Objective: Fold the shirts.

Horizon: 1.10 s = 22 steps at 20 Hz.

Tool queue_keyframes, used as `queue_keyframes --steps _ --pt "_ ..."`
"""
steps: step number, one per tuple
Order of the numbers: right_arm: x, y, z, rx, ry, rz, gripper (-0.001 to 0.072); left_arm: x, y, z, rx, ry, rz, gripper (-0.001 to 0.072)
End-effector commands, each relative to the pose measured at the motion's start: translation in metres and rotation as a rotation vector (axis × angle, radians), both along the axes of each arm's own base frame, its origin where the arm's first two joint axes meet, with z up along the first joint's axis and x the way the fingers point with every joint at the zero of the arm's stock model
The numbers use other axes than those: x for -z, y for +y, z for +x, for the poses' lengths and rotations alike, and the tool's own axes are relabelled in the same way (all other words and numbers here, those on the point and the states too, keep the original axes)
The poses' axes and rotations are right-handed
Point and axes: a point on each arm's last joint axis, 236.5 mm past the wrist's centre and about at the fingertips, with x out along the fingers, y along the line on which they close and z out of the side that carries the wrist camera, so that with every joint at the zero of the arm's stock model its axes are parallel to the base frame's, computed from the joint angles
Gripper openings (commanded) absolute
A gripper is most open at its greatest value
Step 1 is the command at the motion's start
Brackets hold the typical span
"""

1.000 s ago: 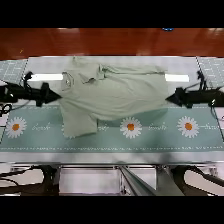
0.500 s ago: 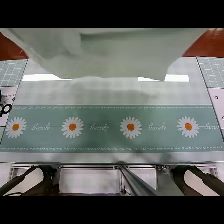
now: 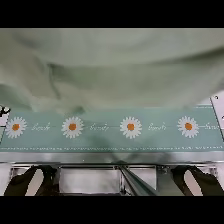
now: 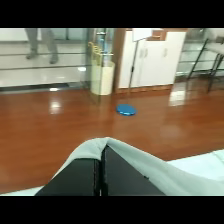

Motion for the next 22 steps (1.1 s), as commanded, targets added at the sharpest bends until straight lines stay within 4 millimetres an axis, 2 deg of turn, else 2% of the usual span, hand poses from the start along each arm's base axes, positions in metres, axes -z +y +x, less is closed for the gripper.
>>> queue_keyframes --steps 1,3,4,6,8,10,14,17,19,20,22 --pt "0.008 -0.020 -0.045 0.135 0.006 -0.022 0.0018 0.009 0.040 -0.057 -0.192 -0.003 0.045 0.0017" --pt "0.018 -0.025 -0.048 0.162 0.034 -0.005 0.0018 0.019 0.057 -0.071 -0.237 0.017 -0.005 0.0017" --pt "0.030 -0.027 -0.043 0.163 0.069 0.005 0.0018 0.026 0.061 -0.070 -0.244 0.037 -0.023 0.0017" --pt "0.059 -0.032 -0.021 0.162 0.162 0.028 0.0018 0.054 0.066 -0.050 -0.262 0.123 -0.036 0.0017" --pt "0.096 -0.041 0.011 0.157 0.273 0.026 0.0018 0.101 0.073 -0.007 -0.301 0.280 -0.050 0.0017" --pt "0.143 -0.044 0.046 0.125 0.419 0.051 0.0018 0.152 0.073 0.041 -0.314 0.437 -0.043 0.0017" --pt "0.233 -0.035 0.127 -0.008 0.630 0.138 0.0018 0.250 0.049 0.141 -0.243 0.665 -0.074 0.0017" --pt "0.312 -0.043 0.198 -0.042 0.779 0.224 0.0018 0.319 0.045 0.218 -0.248 0.763 -0.095 0.0017" --pt "0.366 -0.048 0.247 -0.059 0.830 0.294 0.0018 0.355 0.043 0.271 -0.256 0.753 -0.139 0.0017" --pt "0.392 -0.047 0.267 -0.069 0.858 0.338 0.0018 0.372 0.042 0.295 -0.258 0.749 -0.164 0.0018" --pt "0.439 -0.045 0.301 -0.085 0.906 0.429 0.0018 0.412 0.039 0.331 -0.264 0.790 -0.189 0.0017"
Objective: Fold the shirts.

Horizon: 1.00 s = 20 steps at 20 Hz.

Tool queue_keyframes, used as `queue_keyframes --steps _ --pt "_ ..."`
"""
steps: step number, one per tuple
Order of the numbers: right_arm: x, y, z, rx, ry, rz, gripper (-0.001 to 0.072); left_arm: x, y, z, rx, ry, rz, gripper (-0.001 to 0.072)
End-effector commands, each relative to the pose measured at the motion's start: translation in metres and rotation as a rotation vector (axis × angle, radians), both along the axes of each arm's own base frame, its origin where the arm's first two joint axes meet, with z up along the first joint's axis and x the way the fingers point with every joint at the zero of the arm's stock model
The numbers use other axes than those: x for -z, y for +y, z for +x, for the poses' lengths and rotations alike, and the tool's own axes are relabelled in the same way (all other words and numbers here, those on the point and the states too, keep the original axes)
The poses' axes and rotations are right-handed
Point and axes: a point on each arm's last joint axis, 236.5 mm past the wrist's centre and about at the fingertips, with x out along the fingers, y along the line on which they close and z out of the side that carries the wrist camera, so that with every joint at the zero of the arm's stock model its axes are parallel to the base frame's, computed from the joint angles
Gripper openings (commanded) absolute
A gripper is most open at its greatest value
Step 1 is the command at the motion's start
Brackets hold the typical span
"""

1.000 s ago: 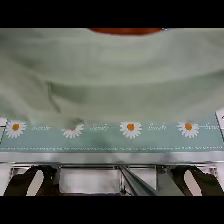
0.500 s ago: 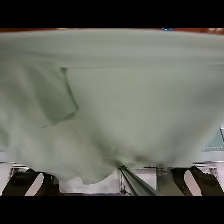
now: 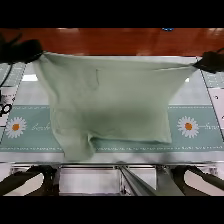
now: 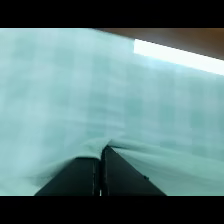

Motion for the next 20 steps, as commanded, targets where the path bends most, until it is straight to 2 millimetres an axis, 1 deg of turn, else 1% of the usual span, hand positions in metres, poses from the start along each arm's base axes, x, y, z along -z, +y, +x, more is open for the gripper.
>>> queue_keyframes --steps 1,2,3,4,5,7,8,9,11,12,13,14,16,18,19,20 --pt "0.088 0.004 0.067 0.037 0.067 0.161 0.0018 0.076 -0.004 0.074 -0.036 0.031 -0.058 0.0017" --pt "0.104 0.002 0.081 0.043 0.079 0.179 0.0018 0.092 -0.002 0.089 -0.043 0.052 -0.066 0.0017" --pt "0.117 -0.001 0.096 0.054 0.082 0.191 0.0018 0.105 0.000 0.102 -0.054 0.065 -0.088 0.0017" --pt "0.129 -0.004 0.110 0.061 0.093 0.201 0.0018 0.116 -0.001 0.114 -0.064 0.078 -0.123 0.0017" --pt "0.137 -0.005 0.119 0.060 0.111 0.214 0.0018 0.125 -0.004 0.122 -0.073 0.095 -0.172 0.0017" --pt "0.147 -0.001 0.129 0.041 0.149 0.237 0.0018 0.138 -0.015 0.129 -0.089 0.133 -0.291 0.0017" --pt "0.150 0.003 0.130 0.030 0.161 0.242 0.0018 0.142 -0.021 0.129 -0.092 0.149 -0.335 0.0017" --pt "0.152 0.004 0.128 0.018 0.173 0.241 0.0018 0.145 -0.022 0.127 -0.089 0.165 -0.339 0.0017" --pt "0.153 0.009 0.119 -0.009 0.207 0.250 0.0019 0.152 -0.015 0.116 -0.070 0.216 -0.324 0.0017" --pt "0.154 0.011 0.108 -0.030 0.249 0.269 0.0019 0.157 -0.009 0.106 -0.069 0.265 -0.331 0.0017" --pt "0.156 0.013 0.092 -0.062 0.307 0.286 0.0019 0.163 -0.004 0.092 -0.060 0.333 -0.341 0.0017" --pt "0.160 0.015 0.073 -0.103 0.376 0.279 0.0019 0.171 -0.001 0.077 -0.013 0.392 -0.319 0.0017" --pt "0.170 0.013 0.044 -0.157 0.491 0.231 0.0019 0.183 0.003 0.049 0.094 0.491 -0.278 0.0017" --pt "0.177 0.010 0.032 -0.165 0.550 0.183 0.0019 0.194 0.003 0.025 0.166 0.586 -0.271 0.0017" --pt "0.180 0.006 0.030 -0.152 0.565 0.163 0.0019 0.200 0.000 0.014 0.197 0.630 -0.272 0.0017" --pt "0.183 0.007 0.028 -0.145 0.580 0.155 0.0019 0.206 -0.002 0.007 0.211 0.663 -0.277 0.0017"
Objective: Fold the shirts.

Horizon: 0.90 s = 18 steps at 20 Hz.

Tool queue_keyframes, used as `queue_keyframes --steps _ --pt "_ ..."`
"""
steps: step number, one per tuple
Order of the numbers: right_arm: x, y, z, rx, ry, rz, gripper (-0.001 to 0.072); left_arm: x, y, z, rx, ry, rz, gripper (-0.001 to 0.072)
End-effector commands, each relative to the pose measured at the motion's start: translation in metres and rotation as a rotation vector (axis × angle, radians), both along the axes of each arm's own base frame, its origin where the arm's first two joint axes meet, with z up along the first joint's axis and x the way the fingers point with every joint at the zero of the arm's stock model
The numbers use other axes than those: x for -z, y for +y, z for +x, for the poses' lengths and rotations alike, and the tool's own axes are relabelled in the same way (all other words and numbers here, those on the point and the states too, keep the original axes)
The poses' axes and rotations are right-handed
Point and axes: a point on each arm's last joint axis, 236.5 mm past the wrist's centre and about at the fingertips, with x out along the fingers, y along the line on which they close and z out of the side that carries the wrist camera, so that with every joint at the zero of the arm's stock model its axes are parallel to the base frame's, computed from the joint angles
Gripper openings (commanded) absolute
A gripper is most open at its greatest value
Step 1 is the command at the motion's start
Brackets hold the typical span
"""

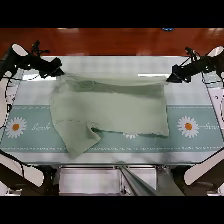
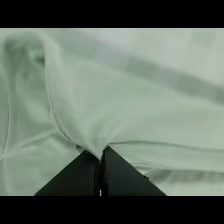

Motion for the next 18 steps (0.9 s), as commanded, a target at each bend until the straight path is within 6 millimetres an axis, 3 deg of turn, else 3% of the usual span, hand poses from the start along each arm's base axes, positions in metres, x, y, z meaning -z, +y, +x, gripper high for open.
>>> queue_keyframes --steps 1,7,18 --pt "0.011 -0.005 -0.025 -0.036 0.109 -0.048 0.0019 0.021 -0.009 -0.048 0.141 0.170 -0.038 0.0017" --pt "0.025 -0.001 -0.050 -0.047 0.211 -0.032 0.0019 0.044 -0.014 -0.079 0.189 0.293 -0.061 0.0018" --pt "0.027 0.000 -0.060 -0.069 0.239 -0.029 0.0019 0.050 0.004 -0.085 0.162 0.330 -0.077 0.0017"
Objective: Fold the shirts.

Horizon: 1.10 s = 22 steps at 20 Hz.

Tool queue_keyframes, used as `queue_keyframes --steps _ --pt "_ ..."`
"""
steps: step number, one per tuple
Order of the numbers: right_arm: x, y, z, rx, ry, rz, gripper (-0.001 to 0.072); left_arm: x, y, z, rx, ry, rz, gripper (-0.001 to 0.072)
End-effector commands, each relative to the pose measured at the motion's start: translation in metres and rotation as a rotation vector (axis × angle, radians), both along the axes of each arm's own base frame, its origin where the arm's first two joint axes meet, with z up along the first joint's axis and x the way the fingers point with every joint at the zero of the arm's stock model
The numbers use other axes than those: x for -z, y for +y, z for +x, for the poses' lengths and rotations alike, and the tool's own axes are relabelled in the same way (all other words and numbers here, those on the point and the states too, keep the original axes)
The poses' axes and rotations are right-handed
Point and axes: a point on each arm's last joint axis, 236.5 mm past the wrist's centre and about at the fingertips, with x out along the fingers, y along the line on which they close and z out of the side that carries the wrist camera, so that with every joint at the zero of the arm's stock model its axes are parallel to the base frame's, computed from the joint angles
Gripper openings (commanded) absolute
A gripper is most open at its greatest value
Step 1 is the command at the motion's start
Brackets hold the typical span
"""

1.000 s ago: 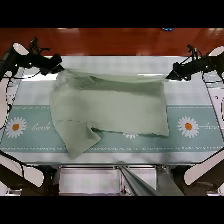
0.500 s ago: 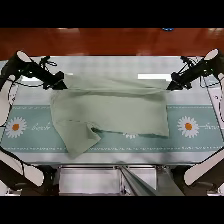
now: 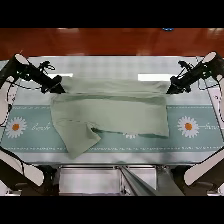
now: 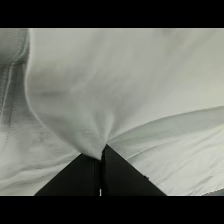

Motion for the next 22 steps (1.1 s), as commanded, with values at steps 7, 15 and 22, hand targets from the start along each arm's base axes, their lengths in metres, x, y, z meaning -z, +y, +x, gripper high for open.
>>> queue_keyframes --steps 7,15,22 --pt "-0.003 0.005 -0.001 0.031 0.023 0.020 0.0419 0.007 0.004 -0.012 -0.005 0.068 -0.016 0.0483" --pt "-0.045 -0.071 -0.040 0.269 -0.092 -0.197 0.0418 -0.071 0.071 -0.048 -0.222 -0.080 0.044 0.0510" --pt "-0.040 -0.006 -0.144 0.499 -0.341 0.047 0.0418 -0.018 0.044 -0.196 -0.595 -0.005 -0.217 0.0510"
